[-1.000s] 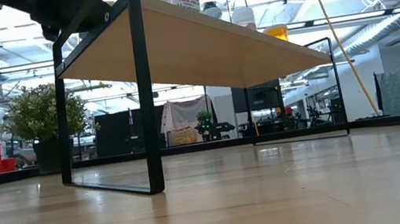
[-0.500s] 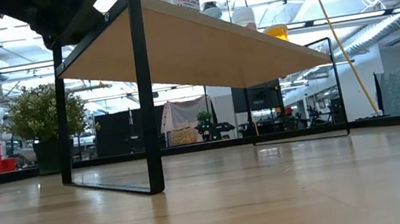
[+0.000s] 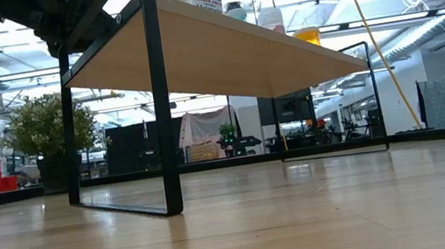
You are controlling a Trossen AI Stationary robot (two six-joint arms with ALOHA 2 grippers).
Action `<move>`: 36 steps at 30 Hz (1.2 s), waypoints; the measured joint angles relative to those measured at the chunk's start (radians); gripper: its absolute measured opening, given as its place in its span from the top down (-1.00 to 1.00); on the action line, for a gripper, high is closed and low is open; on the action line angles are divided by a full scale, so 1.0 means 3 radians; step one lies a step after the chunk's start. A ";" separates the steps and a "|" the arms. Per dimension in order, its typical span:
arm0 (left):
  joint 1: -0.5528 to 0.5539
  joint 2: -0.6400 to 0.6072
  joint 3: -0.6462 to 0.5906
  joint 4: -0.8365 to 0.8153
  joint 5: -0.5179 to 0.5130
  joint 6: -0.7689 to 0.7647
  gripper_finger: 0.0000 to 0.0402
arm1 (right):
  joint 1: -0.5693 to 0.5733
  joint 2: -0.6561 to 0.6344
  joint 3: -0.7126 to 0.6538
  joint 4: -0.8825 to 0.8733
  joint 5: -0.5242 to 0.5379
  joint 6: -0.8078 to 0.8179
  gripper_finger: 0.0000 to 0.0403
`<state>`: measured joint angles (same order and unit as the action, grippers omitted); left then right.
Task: Pick and place medicine bottles onto shelf by color
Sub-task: Put the right small orange pill bottle on the shelf, then put the small orange pill bottle on the shelf aligned with the other small orange pill bottle
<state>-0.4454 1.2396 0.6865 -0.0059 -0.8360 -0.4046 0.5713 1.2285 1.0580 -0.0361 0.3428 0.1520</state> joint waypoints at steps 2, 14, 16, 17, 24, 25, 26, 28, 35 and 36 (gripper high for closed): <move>0.0000 0.0000 0.0000 0.0000 0.0016 0.0000 0.39 | 0.0000 0.0000 0.0000 0.0000 0.0000 0.0000 -0.15; 0.0000 -0.0011 0.0003 0.0002 0.0079 -0.0031 0.02 | -0.0001 0.0000 0.0000 -0.0001 0.0000 0.0000 -0.15; 0.0000 -0.0046 0.0003 -0.0003 0.0081 -0.0006 -0.02 | 0.0000 0.0000 0.0000 -0.0001 -0.0001 0.0000 -0.15; 0.0000 -0.0069 0.0003 0.0000 0.0080 -0.0003 -0.05 | 0.0000 0.0000 0.0000 -0.0001 0.0000 0.0000 -0.15; -0.0106 -0.0312 0.0005 -0.0012 0.0080 0.0014 -0.12 | -0.0001 0.0002 -0.0019 -0.0003 -0.0002 0.0047 -0.15; -0.0129 -0.0349 0.0005 -0.0009 0.0078 0.0025 -0.12 | -0.0001 0.0003 -0.0020 -0.0006 -0.0003 0.0054 -0.15; -0.0153 -0.0384 0.0005 -0.0008 0.0065 0.0025 -0.12 | -0.0001 0.0003 -0.0020 -0.0005 -0.0003 0.0057 -0.15; -0.0214 -0.0451 0.0005 -0.0001 0.0052 0.0033 -0.12 | -0.0001 0.0003 -0.0020 0.0004 -0.0003 0.0065 -0.15; -0.0684 -0.0629 0.0078 -0.0103 -0.0038 0.0209 -0.12 | 0.0019 0.0003 -0.0022 -0.0004 -0.0011 0.0150 -0.15; -0.0773 -0.0631 0.0108 -0.0107 -0.0077 0.0239 -0.12 | 0.0020 0.0003 -0.0022 -0.0009 -0.0012 0.0150 -0.15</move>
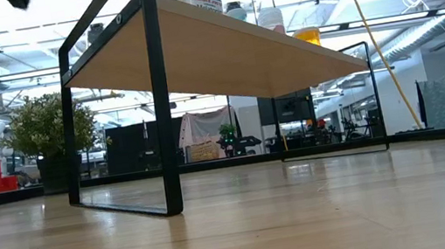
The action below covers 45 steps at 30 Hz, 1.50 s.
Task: Pick and place medicine bottles onto shelf by color
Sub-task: Put the small orange pill bottle on the shelf aligned with the other small orange pill bottle
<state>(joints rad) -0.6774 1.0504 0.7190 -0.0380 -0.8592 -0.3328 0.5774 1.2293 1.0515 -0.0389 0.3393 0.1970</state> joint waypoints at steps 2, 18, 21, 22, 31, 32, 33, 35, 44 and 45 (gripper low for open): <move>-0.0180 0.0001 0.0079 -0.0012 -0.0053 0.0067 -0.12 | 0.0002 0.0000 0.0000 0.0000 -0.0002 0.0000 -0.15; -0.0917 0.1012 0.1271 -0.2319 0.0628 -0.1775 -0.12 | 0.0001 0.0000 -0.0004 -0.0031 -0.0015 0.0003 -0.15; -0.0930 0.1255 0.1295 -0.2436 0.1127 -0.2058 -0.12 | 0.0001 0.0000 -0.0004 -0.0030 -0.0015 0.0002 -0.15; -0.0931 0.1319 0.1296 -0.2457 0.1268 -0.2168 -0.12 | 0.0001 0.0000 -0.0004 -0.0030 -0.0015 0.0001 -0.15; -0.0929 0.1683 0.1300 -0.2906 0.1758 -0.2780 -0.12 | -0.0001 -0.0002 -0.0005 0.0001 -0.0016 -0.0135 -0.15; -0.0928 0.1708 0.1300 -0.2929 0.1757 -0.2780 -0.12 | -0.0001 -0.0012 -0.0005 0.0003 -0.0018 -0.0161 -0.15; -0.0928 0.1731 0.1300 -0.2975 0.1757 -0.2784 -0.12 | -0.0001 -0.0021 -0.0005 0.0004 -0.0018 -0.0177 -0.15; -0.0928 0.1778 0.1294 -0.3069 0.1739 -0.2788 -0.12 | -0.0008 -0.0048 -0.0005 0.0014 -0.0016 -0.0185 -0.15; -0.0904 0.1884 0.1259 -0.3170 0.1689 -0.2681 -0.12 | -0.0008 -0.0130 -0.0005 -0.0064 -0.0012 -0.0178 -0.15; -0.0900 0.1884 0.1259 -0.3162 0.1687 -0.2674 -0.12 | -0.0008 -0.0130 -0.0005 -0.0071 -0.0012 -0.0177 -0.15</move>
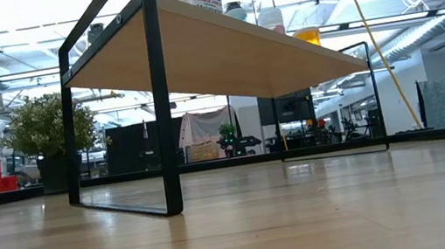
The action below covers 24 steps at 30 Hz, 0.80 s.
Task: Pick and place medicine bottles onto shelf by color
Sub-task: Put the small orange pill bottle on the shelf aligned with the other small orange pill bottle
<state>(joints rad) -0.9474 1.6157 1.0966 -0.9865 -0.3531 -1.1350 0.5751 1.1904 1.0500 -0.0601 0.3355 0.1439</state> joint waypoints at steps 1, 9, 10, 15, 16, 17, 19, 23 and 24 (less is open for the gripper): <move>0.0008 0.0000 0.0000 -0.0001 -0.0002 0.0007 -0.12 | 0.0000 0.0000 0.0000 0.0003 0.0001 0.0001 -0.15; 0.0016 0.0000 -0.0168 0.0196 -0.0018 0.0059 -0.12 | 0.0007 0.0001 0.0000 -0.0002 0.0003 0.0082 -0.15; 0.0016 0.0000 -0.0195 0.0235 -0.0018 0.0069 -0.12 | 0.0008 0.0001 0.0000 -0.0003 0.0003 0.0085 -0.15; 0.0018 0.0000 -0.0306 0.0279 -0.0018 0.0076 -0.12 | 0.0008 0.0001 0.0000 -0.0002 0.0003 0.0089 -0.15; 0.0018 0.0000 -0.0329 0.0311 -0.0018 0.0082 -0.12 | 0.0008 0.0001 0.0000 -0.0003 0.0004 0.0089 -0.15; 0.0018 0.0000 -0.0353 0.0354 -0.0018 0.0091 -0.12 | 0.0008 0.0001 0.0000 -0.0002 0.0004 0.0089 -0.15; 0.0018 0.0000 -0.0394 0.0435 -0.0018 0.0112 -0.12 | 0.0008 0.0001 0.0000 -0.0003 0.0005 0.0089 -0.15; 0.0018 0.0000 -0.0482 0.0598 -0.0017 0.0112 -0.08 | 0.0009 0.0001 0.0000 -0.0003 0.0006 0.0089 -0.15; 0.0018 0.0000 -0.0489 0.0614 -0.0017 0.0112 -0.05 | 0.0009 0.0002 0.0000 -0.0003 0.0006 0.0088 -0.15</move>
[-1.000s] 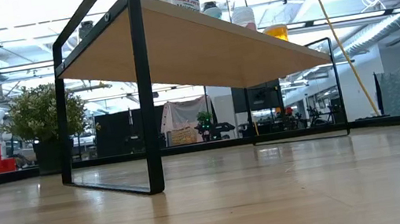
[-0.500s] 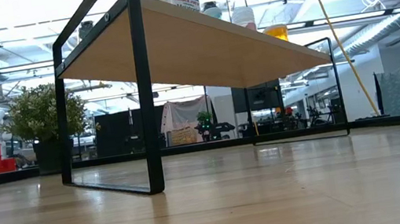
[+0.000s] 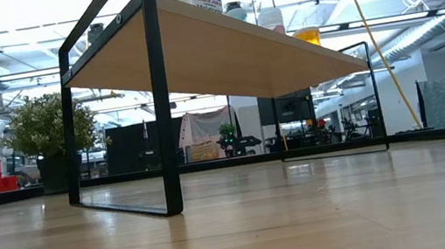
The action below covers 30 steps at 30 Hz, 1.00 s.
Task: Pick and place medicine bottles onto shelf by color
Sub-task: Put the small orange pill bottle on the shelf aligned with the other small orange pill bottle
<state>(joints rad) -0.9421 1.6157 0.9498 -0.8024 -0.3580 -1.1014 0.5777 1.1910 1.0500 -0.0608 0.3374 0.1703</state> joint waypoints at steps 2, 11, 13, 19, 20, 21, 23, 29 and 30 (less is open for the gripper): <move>0.0000 0.0000 -0.0001 -0.0003 0.0000 -0.0026 0.03 | 0.0000 0.0000 0.0000 -0.0001 0.0000 0.0000 -0.15; 0.0000 0.0000 0.0015 -0.0014 0.0003 -0.0061 0.36 | 0.0000 0.0001 0.0000 -0.0001 0.0001 0.0001 -0.15; 0.0000 -0.0010 0.0040 -0.0011 0.0005 -0.0061 0.41 | 0.0000 0.0001 0.0000 -0.0001 0.0002 0.0001 -0.15; 0.0049 -0.0121 0.0176 -0.0026 0.0027 0.0006 0.36 | 0.0000 0.0001 0.0000 -0.0004 0.0003 0.0001 -0.15; 0.0069 -0.0147 0.0203 -0.0026 0.0029 0.0034 0.34 | 0.0000 0.0001 0.0000 -0.0004 0.0003 0.0000 -0.15; 0.0091 -0.0167 0.0236 -0.0025 0.0032 0.0061 0.33 | 0.0000 0.0001 0.0000 -0.0005 0.0003 0.0000 -0.15; 0.0131 -0.0214 0.0294 -0.0028 0.0033 0.0143 0.31 | 0.0000 0.0001 0.0000 -0.0009 0.0003 0.0000 -0.15; 0.0308 -0.0322 0.0593 -0.0047 0.0068 0.0543 0.36 | 0.0000 0.0001 0.0000 -0.0052 0.0003 0.0001 -0.15; 0.0343 -0.0333 0.0661 -0.0059 0.0069 0.0619 0.38 | 0.0000 0.0001 0.0000 -0.0068 0.0003 0.0001 -0.15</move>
<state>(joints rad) -0.8391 1.5158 1.1483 -0.8202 -0.3374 -0.9159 0.5777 1.1912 1.0500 -0.0812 0.3382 0.1707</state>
